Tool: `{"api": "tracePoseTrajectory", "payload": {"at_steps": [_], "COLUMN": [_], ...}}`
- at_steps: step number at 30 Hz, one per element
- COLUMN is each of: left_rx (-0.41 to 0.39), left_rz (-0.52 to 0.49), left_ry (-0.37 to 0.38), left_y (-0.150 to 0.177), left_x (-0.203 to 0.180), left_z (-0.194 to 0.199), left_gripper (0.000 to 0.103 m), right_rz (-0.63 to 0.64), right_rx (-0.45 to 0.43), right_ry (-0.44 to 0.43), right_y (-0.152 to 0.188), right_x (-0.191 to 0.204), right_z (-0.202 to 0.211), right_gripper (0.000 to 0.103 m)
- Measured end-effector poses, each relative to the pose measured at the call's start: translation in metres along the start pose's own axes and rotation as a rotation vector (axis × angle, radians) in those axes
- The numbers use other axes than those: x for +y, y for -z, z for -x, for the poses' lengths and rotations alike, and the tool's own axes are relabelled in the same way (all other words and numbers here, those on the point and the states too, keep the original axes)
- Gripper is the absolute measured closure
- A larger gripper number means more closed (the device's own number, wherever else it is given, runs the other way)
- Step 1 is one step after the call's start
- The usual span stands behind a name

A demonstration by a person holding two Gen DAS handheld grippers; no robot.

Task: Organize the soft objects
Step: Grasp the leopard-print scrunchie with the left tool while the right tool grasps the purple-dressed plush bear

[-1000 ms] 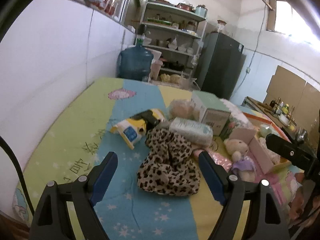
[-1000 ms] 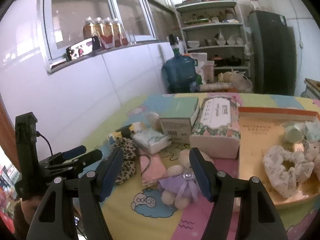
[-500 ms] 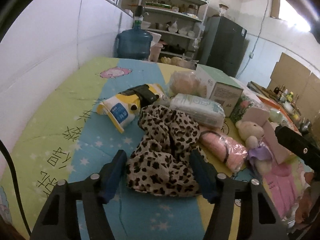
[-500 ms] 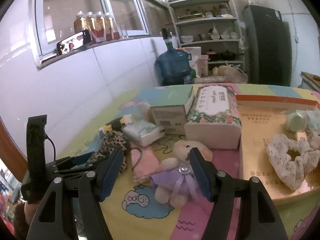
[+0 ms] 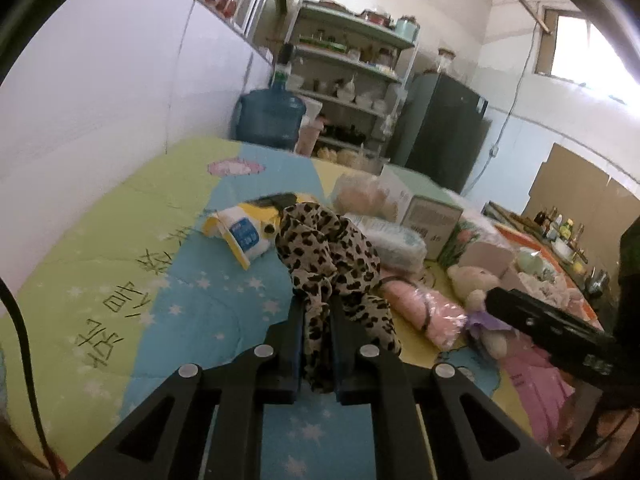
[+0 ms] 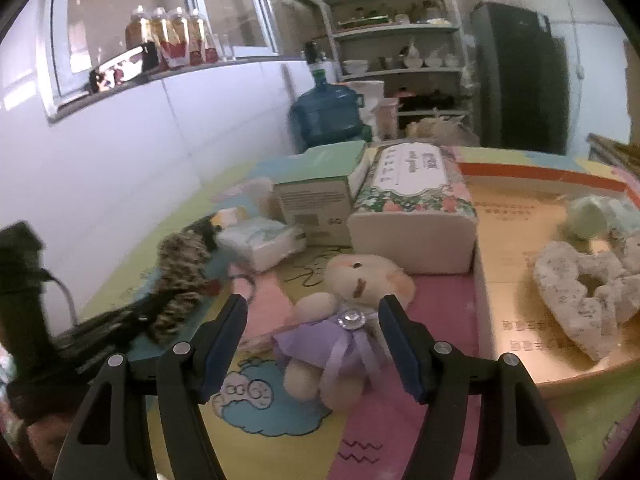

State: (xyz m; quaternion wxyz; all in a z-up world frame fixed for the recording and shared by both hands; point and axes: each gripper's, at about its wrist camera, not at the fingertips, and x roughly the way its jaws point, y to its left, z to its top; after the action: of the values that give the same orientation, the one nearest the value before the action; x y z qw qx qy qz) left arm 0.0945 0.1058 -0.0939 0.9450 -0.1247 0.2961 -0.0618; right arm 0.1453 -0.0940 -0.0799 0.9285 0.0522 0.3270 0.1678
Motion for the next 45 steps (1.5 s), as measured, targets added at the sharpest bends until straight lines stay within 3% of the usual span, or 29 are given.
{"api": "tracePoseTrajectory", "payload": {"at_steps": [3, 17, 22, 27, 35, 36, 45], "left_rx": [-0.039, -0.075, -0.083, -0.077, -0.092, -0.092, -0.095], "left_rz": [-0.004, 0.022, 0.023, 0.020, 0.014, 0.012, -0.003], "left_ry": [-0.002, 0.029, 0.038, 0.046, 0.042, 0.042, 0.050], "left_y": [0.000, 0.000, 0.002, 0.003, 0.003, 0.002, 0.002], "left_x": [-0.003, -0.002, -0.004, -0.006, -0.008, -0.009, -0.020], "left_z": [0.013, 0.023, 0.024, 0.023, 0.032, 0.032, 0.037], "left_gripper": [0.092, 0.092, 0.092, 0.091, 0.091, 0.091, 0.091], "right_rz": [-0.009, 0.096, 0.134, 0.130, 0.088, 0.084, 0.084], "right_rx": [-0.029, 0.084, 0.108, 0.081, 0.051, 0.042, 0.026], "right_ry": [0.025, 0.163, 0.191, 0.170, 0.103, 0.094, 0.061], "right_y": [0.001, -0.002, -0.001, 0.001, -0.002, -0.003, -0.001], "right_x": [-0.004, 0.003, 0.003, -0.001, -0.004, -0.005, -0.001], "right_z": [0.004, -0.026, -0.029, -0.021, -0.009, -0.007, 0.006], "right_gripper": [0.033, 0.033, 0.042, 0.056, 0.061, 0.077, 0.077]}}
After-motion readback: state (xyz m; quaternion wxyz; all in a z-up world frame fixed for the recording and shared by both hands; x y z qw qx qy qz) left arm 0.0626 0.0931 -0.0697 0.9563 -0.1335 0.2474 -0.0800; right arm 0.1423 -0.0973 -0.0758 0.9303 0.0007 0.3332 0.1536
